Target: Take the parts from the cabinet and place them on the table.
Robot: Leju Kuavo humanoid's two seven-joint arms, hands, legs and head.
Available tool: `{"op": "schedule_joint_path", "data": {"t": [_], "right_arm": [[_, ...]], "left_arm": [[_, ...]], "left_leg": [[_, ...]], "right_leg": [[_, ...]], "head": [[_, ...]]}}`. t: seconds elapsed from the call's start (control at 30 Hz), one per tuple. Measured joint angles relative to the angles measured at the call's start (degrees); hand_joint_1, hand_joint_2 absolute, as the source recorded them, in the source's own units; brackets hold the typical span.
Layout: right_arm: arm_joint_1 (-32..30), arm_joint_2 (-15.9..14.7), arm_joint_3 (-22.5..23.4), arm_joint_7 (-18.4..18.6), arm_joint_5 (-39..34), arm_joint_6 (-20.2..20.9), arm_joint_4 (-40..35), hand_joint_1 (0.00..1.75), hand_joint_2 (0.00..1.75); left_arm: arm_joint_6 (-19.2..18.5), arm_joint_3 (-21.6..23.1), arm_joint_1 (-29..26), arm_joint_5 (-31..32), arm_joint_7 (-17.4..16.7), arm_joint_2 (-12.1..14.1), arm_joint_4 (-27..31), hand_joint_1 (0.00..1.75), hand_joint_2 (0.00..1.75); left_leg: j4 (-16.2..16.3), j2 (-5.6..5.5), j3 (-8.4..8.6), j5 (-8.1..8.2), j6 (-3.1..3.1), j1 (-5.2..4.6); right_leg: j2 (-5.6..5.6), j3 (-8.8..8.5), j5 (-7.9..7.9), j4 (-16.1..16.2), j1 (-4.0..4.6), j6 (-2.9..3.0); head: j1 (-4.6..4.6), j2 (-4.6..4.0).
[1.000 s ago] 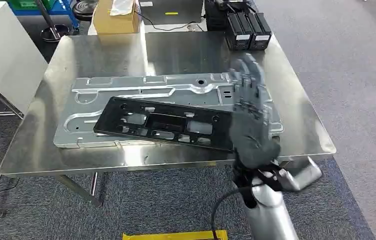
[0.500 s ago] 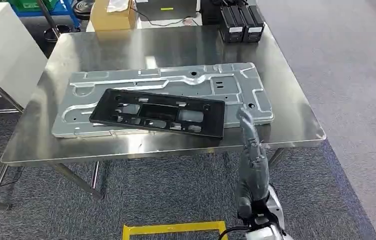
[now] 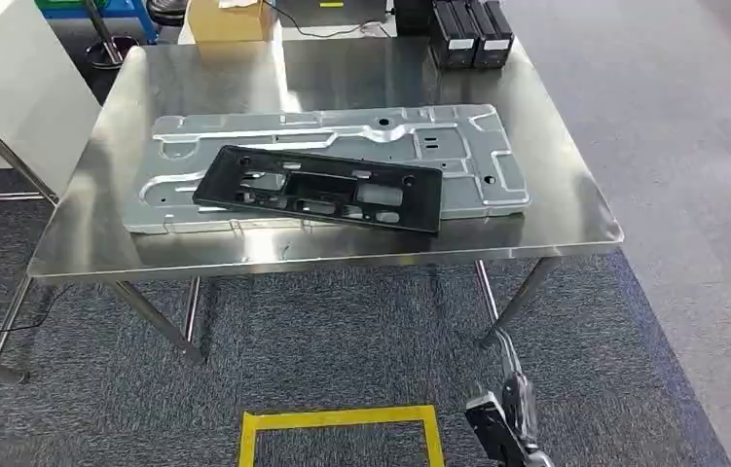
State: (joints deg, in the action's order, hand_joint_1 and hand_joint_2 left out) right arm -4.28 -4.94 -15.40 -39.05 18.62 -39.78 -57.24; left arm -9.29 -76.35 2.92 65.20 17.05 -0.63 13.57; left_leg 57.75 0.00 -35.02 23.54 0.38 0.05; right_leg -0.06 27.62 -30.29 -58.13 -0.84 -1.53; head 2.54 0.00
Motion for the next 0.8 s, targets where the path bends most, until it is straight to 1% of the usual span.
{"op": "schedule_joint_path", "data": {"t": [0.03, 0.07, 0.1, 0.13, 0.17, 0.2, 0.23, 0.27, 0.3, 0.33, 0.37, 0.4, 0.43, 0.47, 0.5, 0.53, 0.57, 0.6, 0.63, 0.67, 0.7, 0.73, 0.77, 0.8], "right_arm": [[-0.29, 0.29, 1.22, -0.38, 0.75, -0.04, 1.77, 0.0, 0.0], [-0.59, 0.81, 3.38, -0.55, 1.9, -0.15, 4.65, 0.0, 0.0], [-0.65, 1.05, 5.31, -0.59, 2.65, -0.17, 7.39, 0.0, 0.0], [-0.69, 1.45, 6.59, -0.59, 3.05, -0.17, 9.38, 0.0, 0.0], [-0.17, 1.99, 7.81, -0.7, 3.48, -0.17, 12.48, 0.0, 0.0], [0.5, 1.99, 8.51, -0.73, 3.7, -0.17, 15.55, 0.0, 0.0], [1.14, 2.08, 8.95, -0.66, 4.12, 0.07, 18.54, 0.0, 0.0], [1.85, 2.17, 9.21, 0.04, 4.64, 1.25, 22.0, 0.0, 0.0], [2.65, 2.3, 9.62, 1.47, 5.14, 3.13, 25.98, 0.0, 0.0], [3.17, 2.54, 9.71, 3.22, 5.8, 5.43, 29.04, 0.0, 0.0], [3.45, 2.71, 9.71, 7.27, 7.03, 10.38, 32.44, 0.0, 0.0], [3.55, 2.89, 9.63, 11.9, 8.37, 15.62, 34.6, 0.0, 0.0], [3.54, 3.13, 9.41, 15.73, 9.52, 19.77, 36.28, 0.0, 0.0], [3.71, 3.37, 8.92, 20.06, 10.63, 24.32, 37.86, 0.0, 0.0], [4.06, 3.81, 8.2, 25.27, 11.55, 29.73, 39.21, 0.0, 0.0], [4.19, 4.0, 7.44, 30.18, 11.85, 34.69, 40.39, 0.0, 0.0], [4.29, 4.28, 7.07, 35.22, 11.16, 38.86, 41.62, 0.0, 0.0], [4.46, 4.33, 7.09, 38.92, 10.14, 41.6, 42.56, 0.0, 0.0], [4.48, 4.68, 7.13, 41.73, 8.81, 43.85, 43.43, 0.0, 0.0], [4.47, 4.66, 7.42, 43.56, 7.61, 45.71, 44.17, 0.0, 0.0], [4.41, 4.75, 7.83, 44.92, 6.76, 46.98, 44.52, 0.0, 0.0], [4.42, 4.79, 8.1, 46.05, 6.36, 47.52, 44.76, 0.0, 0.0], [4.47, 4.79, 8.36, 47.41, 6.1, 47.67, 45.06, 0.0, 0.0], [4.56, 4.68, 8.71, 48.54, 5.93, 47.71, 45.41, 0.0, 0.0]], "left_arm": [[-0.04, 0.09, -0.02, 0.02, 0.11, 0.0, 0.0, 0.0, 0.0], [-0.06, 0.11, -0.01, 0.04, 0.26, 0.02, 0.0, 0.0, 0.0], [-0.11, 0.13, -0.03, 0.13, 0.26, 0.02, 0.0, 0.0, 0.0], [-0.13, 0.18, -0.27, 0.22, 0.26, 0.07, 0.0, 0.0, 0.0], [-0.17, 0.24, -0.34, 0.37, 0.29, 0.15, 0.0, 0.0, 0.0], [-0.28, 0.35, -0.55, 0.64, 0.29, 0.15, 0.0, 0.0, 0.0], [-0.48, 0.55, -0.54, 0.72, 0.31, 0.18, 0.0, 0.0, 0.0], [-0.55, 0.68, -0.41, 0.88, 0.31, 0.24, 0.0, 0.0, 0.0], [-0.7, 0.83, -0.31, 1.29, 0.31, 0.28, 0.0, 0.0, 0.0], [-0.9, 0.96, -0.22, 1.49, 0.31, 0.31, 0.0, 0.0, 0.0], [-1.2, 1.14, -0.18, 2.01, 0.31, 0.42, 0.0, 0.0, 0.0], [-1.46, 1.35, -0.22, 2.51, 0.26, 0.46, 0.0, 0.0, 0.0], [-1.71, 1.55, -0.22, 2.82, 0.24, 0.5, 0.0, 0.0, 0.0], [-1.9, 1.82, -0.15, 3.24, 0.15, 0.61, 0.0, 0.0, 0.0], [-2.23, 2.25, 0.08, 3.74, 0.03, 1.13, 0.0, 0.0, 0.0], [-2.43, 2.54, 0.29, 3.89, -0.11, 1.22, -0.02, 0.0, 0.0], [-2.67, 2.71, 0.45, 4.15, -0.35, 1.4, -0.02, 0.0, 0.0], [-2.73, 2.8, 0.47, 4.2, -0.52, 1.4, -0.04, 0.0, 0.0], [-2.82, 2.93, 0.44, 4.26, -0.81, 1.4, -0.04, 0.0, 0.0], [-2.82, 3.04, 0.42, 4.42, -1.25, 1.33, -0.11, 0.0, 0.0], [-2.86, 3.17, 0.51, 4.5, -1.68, 1.27, -0.13, 0.0, 0.0], [-2.86, 3.35, 0.51, 4.72, -1.9, 1.27, -0.13, 0.0, 0.0], [-2.86, 3.52, 0.41, 4.79, -2.36, 1.18, -0.15, 0.0, 0.0], [-2.88, 3.61, 0.36, 4.83, -2.69, 1.07, -0.24, 0.0, 0.0]], "left_leg": [[0.13, 0.0, -0.04, -0.34, -0.38, 0.05], [0.14, -0.02, -0.07, -0.72, -0.77, 0.09], [0.04, -0.07, -0.12, -1.13, -1.11, 0.1], [-0.03, -0.16, -0.31, -1.46, -1.54, 0.1], [1.81, 0.07, -1.15, 0.34, -1.88, 0.47], [4.2, -0.01, -1.68, 3.44, -2.12, 0.34], [7.65, -0.05, -2.45, 6.84, -2.22, 0.44], [11.71, -0.05, -3.32, 10.18, -2.33, 0.45], [15.43, -0.05, -3.89, 12.33, -2.34, 0.45], [17.63, -0.05, -3.81, 12.62, -2.3, 0.45], [17.68, -0.04, -2.57, 11.08, -2.17, 0.45], [15.64, -0.05, -0.48, 8.78, -1.97, 0.41], [11.58, -0.05, 2.67, 6.45, -1.65, 0.32], [6.46, -0.07, 6.36, 5.53, -1.11, 0.03], [0.6, -0.09, 10.25, 7.23, -0.15, -0.26], [-3.41, 0.03, 12.23, 8.33, -0.1, -0.31], [-2.88, -0.01, 11.62, 7.95, 0.04, -0.64], [-3.03, 0.0, 11.54, 7.81, 0.49, -0.78], [-3.37, 0.02, 11.26, 7.07, 0.95, -0.92], [-4.48, 0.32, 11.01, 5.59, 1.3, -0.13], [-4.94, 0.48, 10.32, 4.74, 1.63, -0.28], [-4.9, 0.58, 9.42, 3.88, 1.87, -0.2], [-4.84, 0.63, 8.46, 3.24, 1.83, -0.21], [-4.68, 0.73, 7.52, 2.57, 1.8, -0.23]], "right_leg": [[0.17, -0.19, -0.27, 0.57, 0.11, 0.52], [0.12, 0.22, -0.19, 0.74, 0.13, 0.7], [0.12, 0.39, 0.07, 0.56, 0.19, 1.09], [0.02, 0.67, 0.63, 0.8, 0.15, 1.66], [-0.27, 1.21, 1.24, 0.9, -0.04, 2.33], [-0.25, 1.85, 1.79, 0.9, 0.05, 2.84], [-0.22, 2.57, 2.37, 0.89, 0.18, 3.14], [-0.23, 3.44, 3.02, 0.86, 0.35, 3.17], [-0.26, 4.33, 3.69, 0.78, 0.5, 3.2], [-0.3, 5.19, 4.27, 0.67, 0.59, 3.16], [-0.46, 6.1, 4.85, 0.57, 0.69, 3.13], [-0.56, 6.81, 5.32, 0.4, 0.78, 3.1], [-0.59, 7.52, 5.77, 0.19, 0.88, 3.02], [-0.57, 8.04, 6.22, 0.08, 1.03, 2.93], [-0.63, 8.32, 6.69, -0.1, 0.91, 2.8], [-0.67, 8.47, 7.19, -0.15, 1.0, 2.45], [-0.84, 8.39, 7.71, 0.08, 0.76, 2.06], [-0.86, 8.51, 8.23, 0.2, 0.46, 1.63], [-0.85, 8.48, 8.91, 0.59, 0.43, 1.23], [-0.59, 8.65, 8.69, 0.74, 0.43, 1.02], [-0.14, 9.36, 6.14, -0.57, 0.46, 0.74], [-0.09, 10.41, 2.3, -3.5, 0.37, 0.53], [-0.09, 11.3, -1.38, -7.47, 0.16, 0.15], [-0.1, 11.86, -3.94, -11.56, -0.02, -0.2]], "head": [[0.13, 0.02], [-0.05, 0.0], [0.0, 0.02], [-0.13, 0.0], [-0.09, 0.0], [-0.02, 0.0], [0.04, 0.0], [0.02, 0.0], [0.04, 0.0], [0.04, 0.0], [0.04, 0.0], [0.04, 0.0], [0.04, 0.0], [0.06, 0.0], [0.0, 0.0], [0.04, 0.0], [-0.13, 0.0], [0.15, 0.0], [0.08, 0.0], [0.19, 0.0], [0.15, 0.0], [0.11, 0.0], [0.06, 0.0], [0.11, 0.0]]}}
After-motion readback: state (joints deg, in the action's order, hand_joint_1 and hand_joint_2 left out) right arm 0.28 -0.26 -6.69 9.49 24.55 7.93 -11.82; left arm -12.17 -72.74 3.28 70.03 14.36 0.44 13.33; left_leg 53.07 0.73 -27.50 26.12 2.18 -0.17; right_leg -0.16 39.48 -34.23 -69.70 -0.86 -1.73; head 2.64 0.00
